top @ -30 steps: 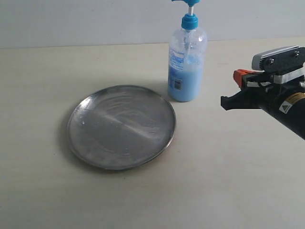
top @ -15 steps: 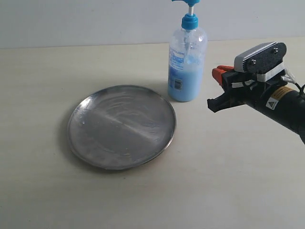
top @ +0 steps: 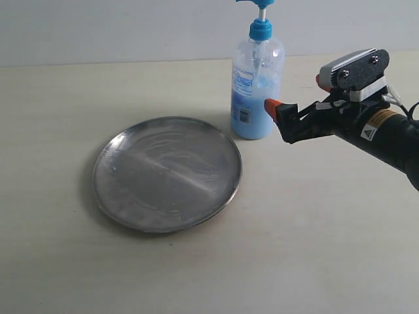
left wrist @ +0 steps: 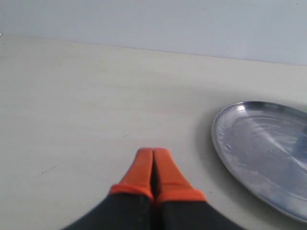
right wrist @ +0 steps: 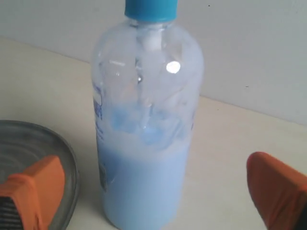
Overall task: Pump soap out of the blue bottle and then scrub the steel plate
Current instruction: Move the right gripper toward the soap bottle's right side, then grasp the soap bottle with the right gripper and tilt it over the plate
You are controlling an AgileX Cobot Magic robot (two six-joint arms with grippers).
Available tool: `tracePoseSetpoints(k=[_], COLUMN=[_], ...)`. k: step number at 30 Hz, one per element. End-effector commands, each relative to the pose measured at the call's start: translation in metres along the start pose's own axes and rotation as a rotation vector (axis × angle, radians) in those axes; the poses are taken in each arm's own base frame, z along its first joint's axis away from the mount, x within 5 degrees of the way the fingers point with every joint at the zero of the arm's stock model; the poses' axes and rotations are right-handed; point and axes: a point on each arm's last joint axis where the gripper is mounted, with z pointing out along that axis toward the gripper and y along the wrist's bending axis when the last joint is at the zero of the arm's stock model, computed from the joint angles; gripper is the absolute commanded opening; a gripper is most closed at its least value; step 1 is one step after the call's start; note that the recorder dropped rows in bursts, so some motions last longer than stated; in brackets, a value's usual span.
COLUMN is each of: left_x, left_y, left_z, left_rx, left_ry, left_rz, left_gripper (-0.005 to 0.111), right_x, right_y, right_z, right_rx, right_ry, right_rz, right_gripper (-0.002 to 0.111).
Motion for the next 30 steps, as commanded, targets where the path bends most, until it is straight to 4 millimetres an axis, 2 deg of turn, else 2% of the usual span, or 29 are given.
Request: tracePoseSetpoints(k=[1,11,18,22,30], left_x=[0.000,0.000,0.000,0.000,0.000], left_y=[0.000,0.000,0.000,0.000,0.000], left_z=[0.000,0.000,0.000,0.000,0.000], left_rx=[0.005,0.005,0.005,0.005,0.005], left_ry=[-0.011,-0.011,-0.011,-0.011,-0.011], left_rz=[-0.006,-0.008,-0.008,-0.008,-0.008], left_gripper=[0.001,0.001,0.001,0.001,0.001], right_x=[-0.005,0.001,-0.005,-0.007,0.000], right_y=[-0.003,-0.005,-0.009,-0.007,-0.012], right_z=[0.012,0.045,0.068,0.077,0.094], right_rx=[-0.004,-0.081,-0.115,-0.177,-0.157], right_ry=[-0.029,-0.002,-0.014,-0.016,-0.015], right_rz=[0.050,0.064,0.123,0.138,0.165], right_gripper=[0.105,0.105,0.105,0.105,0.105])
